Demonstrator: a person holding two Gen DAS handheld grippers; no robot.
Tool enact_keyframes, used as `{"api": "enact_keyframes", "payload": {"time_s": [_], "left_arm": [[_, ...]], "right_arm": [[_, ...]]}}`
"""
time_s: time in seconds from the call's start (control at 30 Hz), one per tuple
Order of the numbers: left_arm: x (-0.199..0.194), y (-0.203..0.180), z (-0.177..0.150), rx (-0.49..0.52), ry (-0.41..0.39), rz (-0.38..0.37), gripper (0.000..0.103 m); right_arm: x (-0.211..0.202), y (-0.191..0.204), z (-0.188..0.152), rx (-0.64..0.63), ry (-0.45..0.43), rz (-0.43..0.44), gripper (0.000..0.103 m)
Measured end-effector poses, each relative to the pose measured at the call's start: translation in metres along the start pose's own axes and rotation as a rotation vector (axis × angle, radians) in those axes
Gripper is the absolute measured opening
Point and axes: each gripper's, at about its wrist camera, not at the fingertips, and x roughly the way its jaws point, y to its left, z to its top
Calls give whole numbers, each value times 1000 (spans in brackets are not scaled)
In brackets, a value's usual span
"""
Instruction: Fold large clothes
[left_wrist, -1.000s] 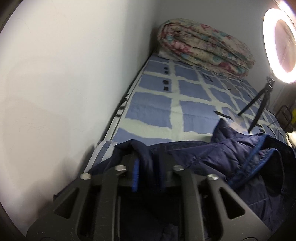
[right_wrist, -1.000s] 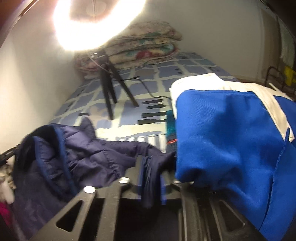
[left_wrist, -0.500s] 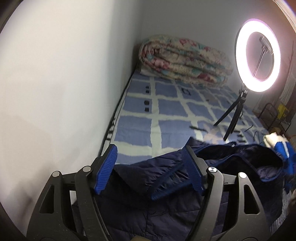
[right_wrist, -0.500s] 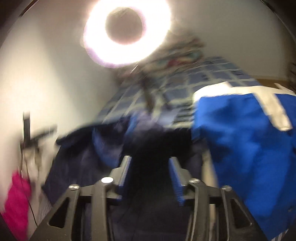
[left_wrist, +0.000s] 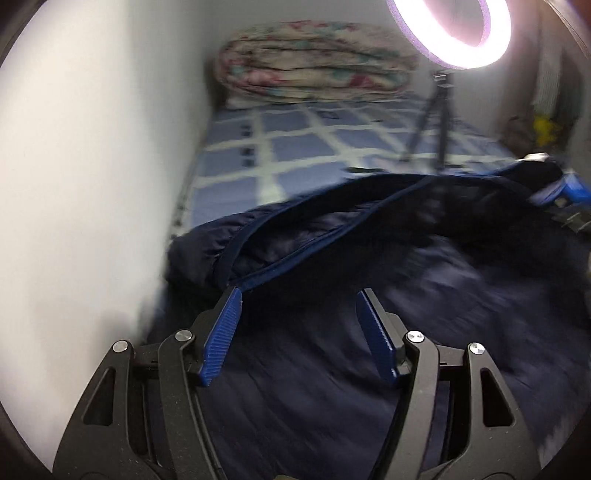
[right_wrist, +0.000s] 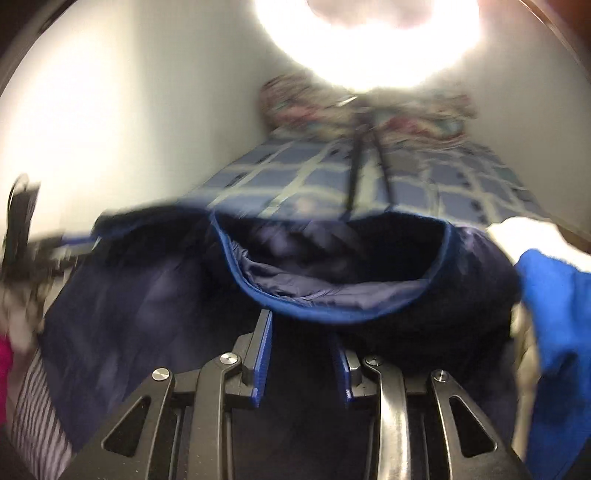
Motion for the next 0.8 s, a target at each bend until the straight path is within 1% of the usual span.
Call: {"api": "enact_keyframes", "payload": {"time_s": [0.07, 0.1, 0.13, 0.17, 0.2, 0.23, 0.27, 0.33, 0.37, 0.4, 0.47, 0.5, 0.6, 0.67, 0.73, 0.8], "left_arm": [[10, 6, 9, -32, -18, 41, 67], [16, 9, 17, -70, -39, 73, 67], [20, 12, 21, -95, -51, 86, 67], [24, 15, 25, -114, -58, 101, 67], [32, 15, 31, -134, -58, 131, 67], [40, 17, 32, -141, -51, 145, 67], [50, 17, 35, -144, -36, 164, 67], [74, 14, 36, -128, 9, 224, 67], [84, 14, 34, -120, 35, 249, 67], [100, 15, 30, -126, 79, 257, 68], [118, 17, 23, -152, 136, 254, 73], [123, 19, 19, -163, 139, 257, 73], [111, 17, 21, -156, 100, 275, 73], [93, 15, 24, -147, 64, 272, 73], [67, 11, 26, -145, 18, 224, 73], [40, 4, 26, -137, -22, 159, 73]], "right_arm": [[4, -12, 12, 67, -33, -50, 31], [4, -18, 16, 87, -41, -68, 31], [9, -23, 19, 108, -45, -96, 31], [14, -26, 19, 123, -43, -119, 32], [22, -30, 19, 133, -33, -147, 32], [31, -33, 16, 134, -12, -180, 32], [39, -35, 14, 131, 7, -210, 32], [61, -40, 5, 127, 68, -280, 32], [67, -44, 1, 132, 92, -296, 31], [75, -48, -3, 143, 118, -303, 31], [84, -52, -7, 146, 147, -321, 31], [86, -51, -7, 134, 156, -334, 31], [84, -46, -2, 99, 162, -349, 32], [73, -44, -3, 101, 150, -320, 35], [51, -44, -6, 128, 127, -272, 37], [27, -44, -14, 162, 107, -203, 42]]}}
